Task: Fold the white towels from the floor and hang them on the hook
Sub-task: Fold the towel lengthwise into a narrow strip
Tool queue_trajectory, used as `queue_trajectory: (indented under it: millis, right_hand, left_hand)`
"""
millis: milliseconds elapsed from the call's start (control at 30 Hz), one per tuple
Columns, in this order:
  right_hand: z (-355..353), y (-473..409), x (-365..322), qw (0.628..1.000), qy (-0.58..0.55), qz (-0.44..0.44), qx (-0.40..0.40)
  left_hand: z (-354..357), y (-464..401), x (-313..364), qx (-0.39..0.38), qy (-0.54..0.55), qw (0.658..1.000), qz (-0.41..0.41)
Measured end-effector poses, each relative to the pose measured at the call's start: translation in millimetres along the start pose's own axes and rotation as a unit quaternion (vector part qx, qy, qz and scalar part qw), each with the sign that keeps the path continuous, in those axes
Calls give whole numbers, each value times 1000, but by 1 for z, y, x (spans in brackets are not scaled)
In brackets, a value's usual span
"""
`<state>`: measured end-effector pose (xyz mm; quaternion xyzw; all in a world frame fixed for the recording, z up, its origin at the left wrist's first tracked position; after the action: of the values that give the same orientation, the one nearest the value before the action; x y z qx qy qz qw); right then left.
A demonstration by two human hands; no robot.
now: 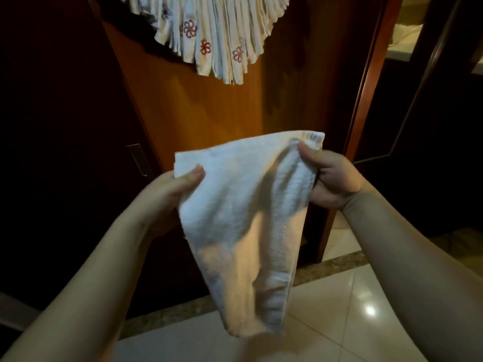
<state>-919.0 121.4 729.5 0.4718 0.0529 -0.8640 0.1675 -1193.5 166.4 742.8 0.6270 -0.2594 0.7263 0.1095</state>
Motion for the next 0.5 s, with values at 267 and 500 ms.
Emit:
queue_trajectory:
  millis: [267,500]
  right_hand:
    - [-21,-7,41,956,188,-6,226]
    - [12,3,100,821,370,-123,417]
  left_hand:
    - [10,6,-64,176,22,984,-6]
    - [65,29,-94,306,-93,946,57]
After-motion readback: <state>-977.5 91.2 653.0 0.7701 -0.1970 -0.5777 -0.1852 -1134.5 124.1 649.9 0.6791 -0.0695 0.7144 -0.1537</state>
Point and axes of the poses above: each hand's wrist, its own y-axis away from the middle knuckle, its own z-axis out of the palm, x = y × z, the point moved 2 cm from there along -y, towards the middle knuckle, and after that the axes turned 11 degrees about z, right-handed, at the moved point
